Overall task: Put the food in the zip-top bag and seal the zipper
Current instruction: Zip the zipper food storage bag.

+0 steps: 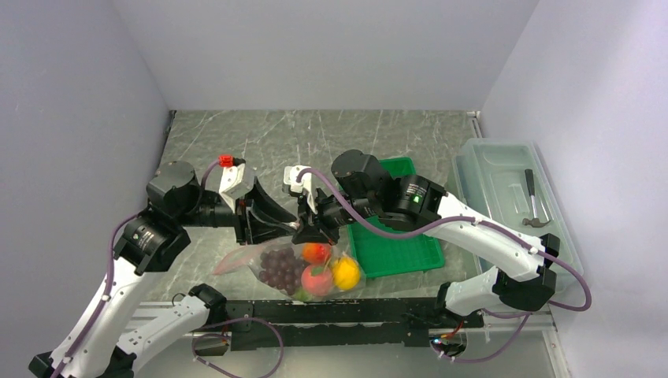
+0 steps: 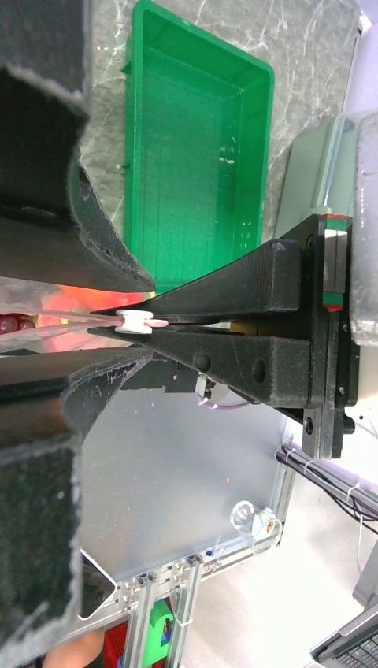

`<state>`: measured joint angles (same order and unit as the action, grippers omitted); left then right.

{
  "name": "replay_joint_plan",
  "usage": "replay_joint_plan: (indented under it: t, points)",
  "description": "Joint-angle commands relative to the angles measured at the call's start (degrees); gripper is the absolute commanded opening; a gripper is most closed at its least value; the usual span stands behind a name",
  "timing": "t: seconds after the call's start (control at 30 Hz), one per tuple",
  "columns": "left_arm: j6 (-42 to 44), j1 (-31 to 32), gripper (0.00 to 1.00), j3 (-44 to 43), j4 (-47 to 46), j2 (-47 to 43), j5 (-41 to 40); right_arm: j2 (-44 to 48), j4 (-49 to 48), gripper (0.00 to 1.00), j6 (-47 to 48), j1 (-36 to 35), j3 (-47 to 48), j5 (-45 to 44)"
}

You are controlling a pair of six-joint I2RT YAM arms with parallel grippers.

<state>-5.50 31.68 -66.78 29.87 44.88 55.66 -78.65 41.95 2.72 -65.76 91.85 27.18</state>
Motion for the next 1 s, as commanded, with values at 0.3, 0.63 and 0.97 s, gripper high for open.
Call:
replay_joint_plan:
  t: [0.3,0.63,0.97]
  points:
    - [-0.37,-0.09,0.19,-0.49,-2.16,0.71,4.11,2.73,-7.12,0.00,-1.49,0.36,0.14,0.35]
    - [1.28,-0.04,0.00,-0.81,0.08,0.43,4.25,4.18,-8.65,0.00,-2.62,1.22,-0.66,-0.70]
    - [2.85,-0.08,0.00,-1.09,2.80,0.08,2.50,8.85,-11.01,0.00,-2.63,1.42,-2.59,-5.91]
